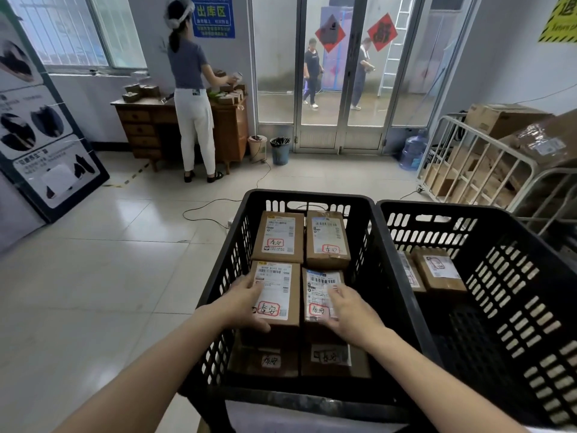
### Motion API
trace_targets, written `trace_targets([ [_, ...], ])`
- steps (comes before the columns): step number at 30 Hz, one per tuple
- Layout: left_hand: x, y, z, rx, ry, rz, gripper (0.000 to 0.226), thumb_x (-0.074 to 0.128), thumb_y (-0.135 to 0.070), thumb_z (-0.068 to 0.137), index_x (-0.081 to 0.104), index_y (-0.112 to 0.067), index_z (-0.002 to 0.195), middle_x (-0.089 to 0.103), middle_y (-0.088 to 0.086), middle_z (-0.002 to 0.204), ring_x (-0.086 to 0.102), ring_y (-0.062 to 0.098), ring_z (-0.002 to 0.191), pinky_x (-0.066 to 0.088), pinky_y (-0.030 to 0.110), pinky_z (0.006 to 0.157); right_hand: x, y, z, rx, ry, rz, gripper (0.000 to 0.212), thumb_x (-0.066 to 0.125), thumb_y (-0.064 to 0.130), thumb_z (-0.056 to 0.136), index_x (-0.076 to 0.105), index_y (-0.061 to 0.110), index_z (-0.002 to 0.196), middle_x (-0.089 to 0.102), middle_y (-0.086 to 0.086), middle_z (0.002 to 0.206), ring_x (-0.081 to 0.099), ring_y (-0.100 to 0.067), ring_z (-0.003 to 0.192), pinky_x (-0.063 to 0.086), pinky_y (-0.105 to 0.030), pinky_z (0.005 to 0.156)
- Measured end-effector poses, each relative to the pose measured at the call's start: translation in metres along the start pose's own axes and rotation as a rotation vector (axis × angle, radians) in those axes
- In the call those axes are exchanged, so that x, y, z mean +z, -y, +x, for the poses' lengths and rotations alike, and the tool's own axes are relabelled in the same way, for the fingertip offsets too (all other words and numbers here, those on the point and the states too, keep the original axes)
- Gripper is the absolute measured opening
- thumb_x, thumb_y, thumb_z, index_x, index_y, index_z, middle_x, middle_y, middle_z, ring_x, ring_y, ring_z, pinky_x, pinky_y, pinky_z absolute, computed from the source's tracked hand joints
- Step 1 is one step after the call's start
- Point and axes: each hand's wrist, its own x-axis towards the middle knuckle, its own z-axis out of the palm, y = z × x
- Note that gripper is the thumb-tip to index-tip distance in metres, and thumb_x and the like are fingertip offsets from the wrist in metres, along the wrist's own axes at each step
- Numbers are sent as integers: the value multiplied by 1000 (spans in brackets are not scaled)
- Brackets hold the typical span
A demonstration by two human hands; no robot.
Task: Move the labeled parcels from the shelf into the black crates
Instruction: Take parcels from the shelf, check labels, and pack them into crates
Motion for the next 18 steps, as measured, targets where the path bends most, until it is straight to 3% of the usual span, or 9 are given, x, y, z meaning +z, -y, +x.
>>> trace_targets([
  [3,0,0,1,57,-3,77,110,71,-51,73,5,-11,150,-4,6,159,-1,22,147,7,35,119,2,3,0,-136,83,-101,65,59,40,86,31,15,139,26,-5,148,30,-23,135,33,-36,109],
  [7,-5,-3,4,79,-10,159,104,72,-51,72,15,-8,148,7,7,158,12,22,145,18,33,117,1,2,4,-157,67,-111,57,61,26,86,38,17,138,33,-3,144,35,-21,131,38,-33,105],
  [15,-7,-9,7,75,-5,224,101,74,-50,70,21,-8,146,14,8,156,15,24,143,22,37,117,2,2,10,-164,80,-103,55,61,25,86,41,17,137,35,-4,144,29,-21,134,32,-35,110],
  [18,-8,-14,2,50,-13,259,98,73,-50,71,23,-10,144,19,6,154,21,22,141,32,40,113,-1,5,6,-142,81,-114,55,61,25,86,40,17,137,34,-4,144,30,-21,134,36,-37,108],
])
